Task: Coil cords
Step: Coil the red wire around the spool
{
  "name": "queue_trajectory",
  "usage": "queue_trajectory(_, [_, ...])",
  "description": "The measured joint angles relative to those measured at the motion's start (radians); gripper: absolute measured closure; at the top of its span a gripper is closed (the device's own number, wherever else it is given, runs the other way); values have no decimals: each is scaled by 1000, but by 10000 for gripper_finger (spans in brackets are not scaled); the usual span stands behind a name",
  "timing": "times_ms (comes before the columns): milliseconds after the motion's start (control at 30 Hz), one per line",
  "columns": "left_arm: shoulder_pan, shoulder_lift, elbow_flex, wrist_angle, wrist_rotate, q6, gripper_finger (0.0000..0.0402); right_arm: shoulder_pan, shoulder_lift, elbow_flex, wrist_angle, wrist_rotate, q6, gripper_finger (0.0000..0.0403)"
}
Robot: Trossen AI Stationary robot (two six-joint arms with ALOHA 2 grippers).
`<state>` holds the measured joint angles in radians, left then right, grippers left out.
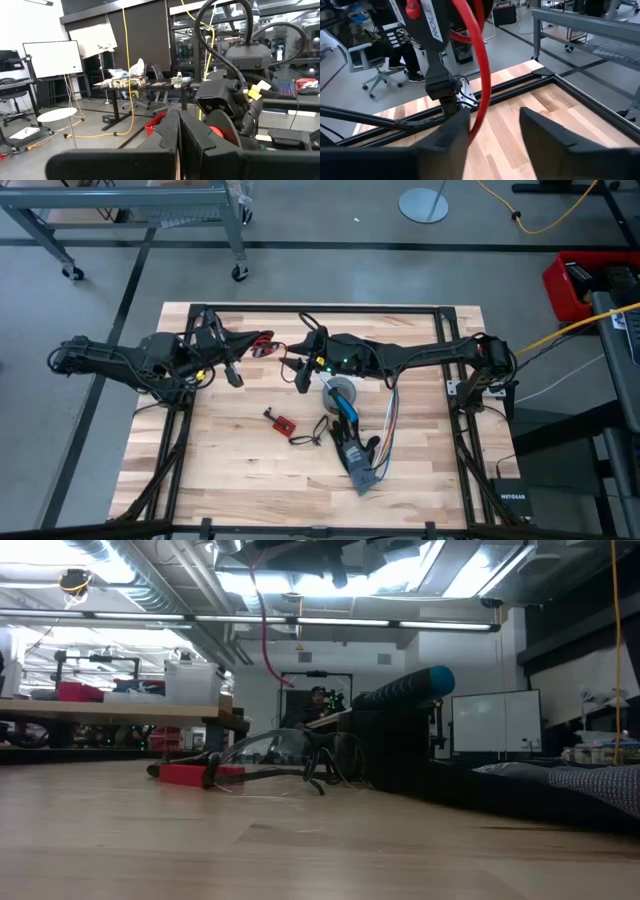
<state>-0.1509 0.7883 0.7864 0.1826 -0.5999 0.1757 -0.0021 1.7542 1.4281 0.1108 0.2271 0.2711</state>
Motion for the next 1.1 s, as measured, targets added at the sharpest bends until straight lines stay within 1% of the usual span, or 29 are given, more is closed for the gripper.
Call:
queue_trajectory(233, [0, 14, 0, 4, 0, -4, 402, 2, 0, 0, -10, -4, 0, 335])
queue_trajectory(300, [0, 17, 0, 14, 0, -15, 402, 2, 0, 0, -8, -18, 0, 367])
queue_trajectory(367, [0, 20, 0, 31, 0, -17, 402, 2, 0, 0, -8, -30, -1, 388])
queue_trajectory(433, [0, 24, 0, 51, 0, -19, 402, 2, 3, 0, -5, -36, -4, 389])
queue_trajectory(533, [0, 35, 0, 70, 0, -43, 402, 2, 12, 0, -3, -47, 4, 375])
queue_trajectory(633, [0, 54, 0, 91, 0, -66, 402, 2, 32, 0, 7, -66, 13, 382])
queue_trajectory(700, [0, 74, 0, 111, 0, -72, 402, 2, 51, 0, 38, -83, 12, 392])
queue_trajectory(767, [0, 96, 0, 127, 0, -74, 402, 2, 66, -1, 66, -114, 12, 393])
queue_trajectory(967, [1, 170, 0, 226, -2, -72, 402, 2, 93, -1, 179, -187, 13, 373])
queue_trajectory(1100, [1, 193, 1, 265, -5, -52, 402, 2, 94, -1, 229, -196, 13, 370])
